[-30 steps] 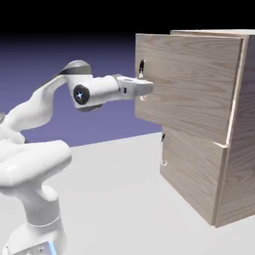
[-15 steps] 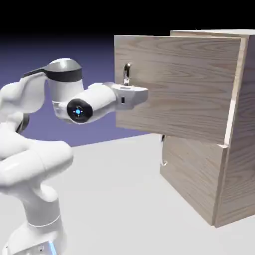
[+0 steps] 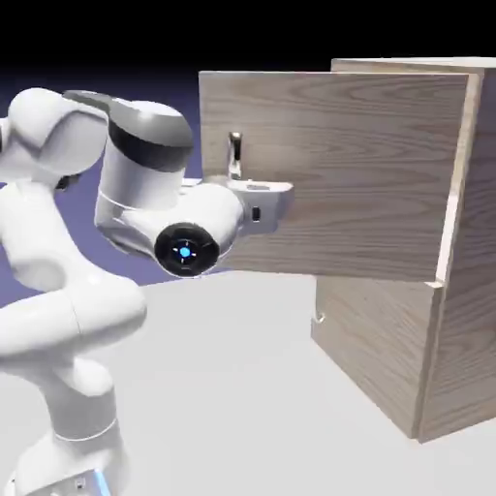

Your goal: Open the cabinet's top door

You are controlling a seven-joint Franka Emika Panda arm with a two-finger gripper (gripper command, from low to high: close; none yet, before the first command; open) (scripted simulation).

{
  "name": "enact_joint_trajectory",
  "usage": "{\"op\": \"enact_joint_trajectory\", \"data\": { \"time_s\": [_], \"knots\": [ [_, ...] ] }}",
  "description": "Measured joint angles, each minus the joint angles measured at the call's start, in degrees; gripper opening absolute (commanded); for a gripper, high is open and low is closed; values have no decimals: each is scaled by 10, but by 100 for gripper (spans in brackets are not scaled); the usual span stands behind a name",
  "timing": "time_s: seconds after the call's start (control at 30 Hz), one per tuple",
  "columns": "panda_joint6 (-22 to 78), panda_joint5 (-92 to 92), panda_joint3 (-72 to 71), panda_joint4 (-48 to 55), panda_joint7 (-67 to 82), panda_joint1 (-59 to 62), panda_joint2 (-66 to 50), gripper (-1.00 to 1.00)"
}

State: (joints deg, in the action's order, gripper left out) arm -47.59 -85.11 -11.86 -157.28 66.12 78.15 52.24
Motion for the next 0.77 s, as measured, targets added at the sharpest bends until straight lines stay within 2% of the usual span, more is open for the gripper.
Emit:
{"op": "enact_joint_trajectory", "data": {
  "time_s": [0.33,0.7,0.73,0.77],
  "knots": [
    [68,163,22,150,123,3,-208,-100],
    [142,303,25,367,207,-18,-431,-100],
    [148,311,24,386,211,-20,-448,100],
    [148,311,24,386,210,-20,-448,100]
  ]
}}
